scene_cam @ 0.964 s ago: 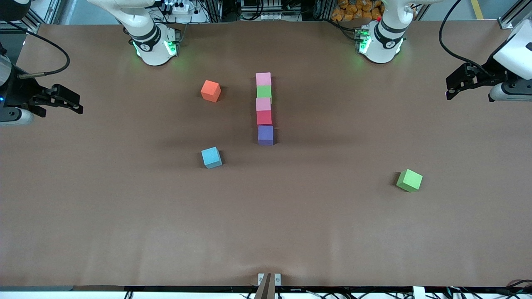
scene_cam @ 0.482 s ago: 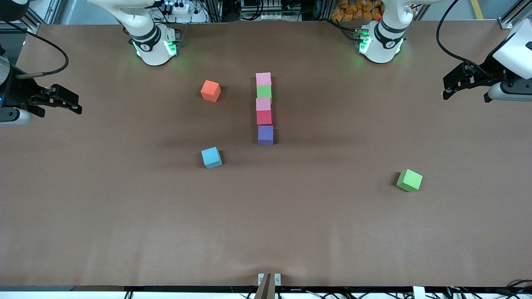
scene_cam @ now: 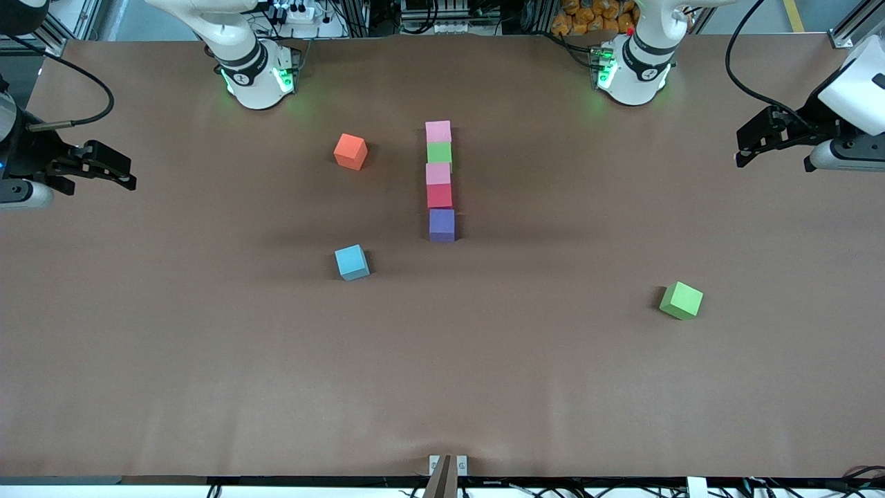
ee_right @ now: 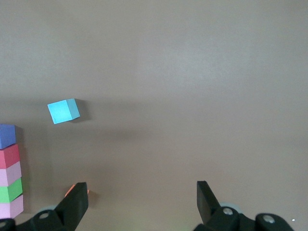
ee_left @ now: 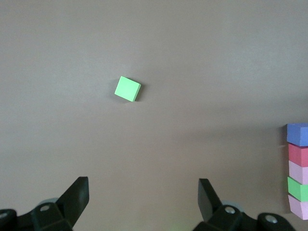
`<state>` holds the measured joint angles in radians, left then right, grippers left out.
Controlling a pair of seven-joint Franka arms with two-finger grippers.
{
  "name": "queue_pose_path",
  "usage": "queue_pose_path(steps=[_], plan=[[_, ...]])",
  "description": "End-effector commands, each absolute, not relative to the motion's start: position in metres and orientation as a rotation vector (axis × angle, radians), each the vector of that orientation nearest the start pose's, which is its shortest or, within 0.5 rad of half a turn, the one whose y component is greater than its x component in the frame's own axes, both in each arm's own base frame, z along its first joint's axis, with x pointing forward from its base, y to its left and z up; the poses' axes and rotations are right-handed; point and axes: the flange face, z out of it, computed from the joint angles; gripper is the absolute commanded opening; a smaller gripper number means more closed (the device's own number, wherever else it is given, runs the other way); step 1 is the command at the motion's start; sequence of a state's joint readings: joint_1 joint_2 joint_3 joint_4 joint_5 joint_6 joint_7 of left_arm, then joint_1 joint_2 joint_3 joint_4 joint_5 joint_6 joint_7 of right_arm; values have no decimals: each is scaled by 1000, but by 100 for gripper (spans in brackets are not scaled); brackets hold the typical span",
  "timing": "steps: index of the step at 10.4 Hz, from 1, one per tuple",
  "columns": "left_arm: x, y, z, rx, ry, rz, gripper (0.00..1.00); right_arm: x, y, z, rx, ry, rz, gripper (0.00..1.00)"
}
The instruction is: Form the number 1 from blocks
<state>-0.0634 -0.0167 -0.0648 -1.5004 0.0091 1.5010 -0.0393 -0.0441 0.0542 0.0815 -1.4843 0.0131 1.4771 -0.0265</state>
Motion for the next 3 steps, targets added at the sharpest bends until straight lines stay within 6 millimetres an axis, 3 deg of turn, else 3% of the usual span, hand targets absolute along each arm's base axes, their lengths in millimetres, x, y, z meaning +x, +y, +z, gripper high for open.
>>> queue_pose_path(steps=[1, 3], plan=[[537, -69, 661, -3141, 130, -41, 100, 560, 17, 631, -3132, -96, 96, 100], [538, -63, 660, -3142, 109, -36, 100, 559, 16, 631, -3132, -94, 98, 100]])
